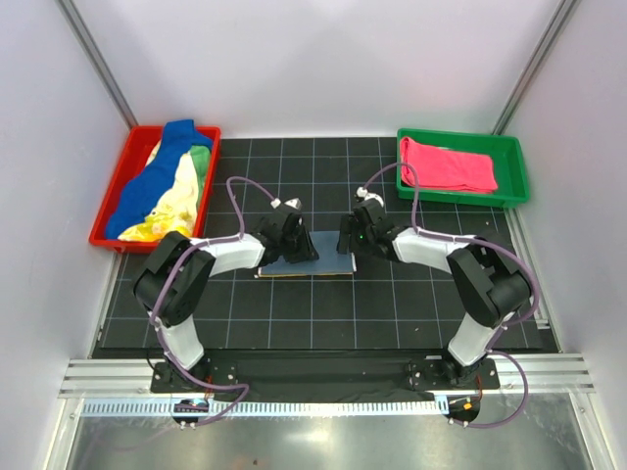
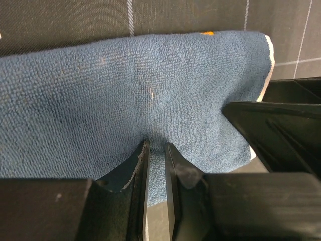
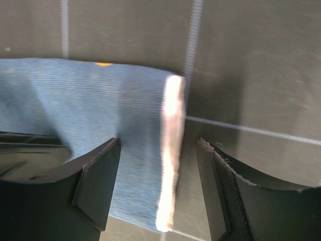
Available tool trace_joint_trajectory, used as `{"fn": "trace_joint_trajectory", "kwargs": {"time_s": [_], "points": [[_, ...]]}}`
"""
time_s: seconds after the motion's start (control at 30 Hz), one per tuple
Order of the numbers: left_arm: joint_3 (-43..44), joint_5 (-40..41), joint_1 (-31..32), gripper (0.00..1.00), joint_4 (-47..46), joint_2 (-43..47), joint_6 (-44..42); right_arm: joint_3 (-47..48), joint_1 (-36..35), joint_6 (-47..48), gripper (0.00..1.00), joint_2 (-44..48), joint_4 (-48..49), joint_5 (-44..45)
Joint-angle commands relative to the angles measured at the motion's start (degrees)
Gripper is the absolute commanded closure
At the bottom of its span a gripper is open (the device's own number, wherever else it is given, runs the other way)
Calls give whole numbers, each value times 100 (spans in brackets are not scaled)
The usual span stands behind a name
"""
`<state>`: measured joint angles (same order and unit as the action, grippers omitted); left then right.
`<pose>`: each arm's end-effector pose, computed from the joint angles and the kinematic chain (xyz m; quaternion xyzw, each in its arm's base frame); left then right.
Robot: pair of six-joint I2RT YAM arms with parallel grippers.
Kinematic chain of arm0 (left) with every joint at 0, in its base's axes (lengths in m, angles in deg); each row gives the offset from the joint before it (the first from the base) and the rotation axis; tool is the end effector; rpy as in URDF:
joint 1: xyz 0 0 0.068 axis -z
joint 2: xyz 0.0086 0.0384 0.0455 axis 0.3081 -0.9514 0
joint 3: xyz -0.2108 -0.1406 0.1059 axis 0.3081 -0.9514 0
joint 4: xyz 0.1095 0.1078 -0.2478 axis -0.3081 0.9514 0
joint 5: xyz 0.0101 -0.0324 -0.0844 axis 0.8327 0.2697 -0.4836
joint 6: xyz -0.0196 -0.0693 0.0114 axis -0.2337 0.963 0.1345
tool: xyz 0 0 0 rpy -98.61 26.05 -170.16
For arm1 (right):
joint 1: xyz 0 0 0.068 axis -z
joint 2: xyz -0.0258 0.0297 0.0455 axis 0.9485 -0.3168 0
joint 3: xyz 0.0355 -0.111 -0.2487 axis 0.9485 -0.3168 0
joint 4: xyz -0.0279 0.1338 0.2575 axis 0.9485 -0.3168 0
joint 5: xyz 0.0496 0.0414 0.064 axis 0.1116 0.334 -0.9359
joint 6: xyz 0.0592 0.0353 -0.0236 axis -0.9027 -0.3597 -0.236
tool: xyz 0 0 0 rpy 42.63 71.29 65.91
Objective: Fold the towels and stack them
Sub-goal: Neatly place the folded towel into the bin
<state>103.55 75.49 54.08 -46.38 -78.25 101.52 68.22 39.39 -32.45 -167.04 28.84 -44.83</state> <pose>0.3158 -0.2380 0.1098 -0.0620 0.9282 -0.2739 0.2442 0.3234 0.1993 0.1188 -0.0101 0.9374 0.1568 0.3107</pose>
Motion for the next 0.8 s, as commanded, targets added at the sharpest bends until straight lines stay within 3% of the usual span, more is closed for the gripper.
{"fn": "trace_joint_trajectory", "kwargs": {"time_s": [0.0,0.3,0.4,0.43,0.77], "points": [[78,13,7,78,-371,-57,23,154,-205,49,31,-261,131,147],[43,-13,7,79,-406,-75,67,66,-494,-215,42,-156,0,560],[43,-22,7,79,-406,21,85,224,-556,-180,52,-209,-184,649],[51,-30,7,79,-397,65,85,259,-574,-171,60,-226,-212,675],[280,364,7,78,323,1321,-56,505,-574,110,85,-121,-668,1017]]}}
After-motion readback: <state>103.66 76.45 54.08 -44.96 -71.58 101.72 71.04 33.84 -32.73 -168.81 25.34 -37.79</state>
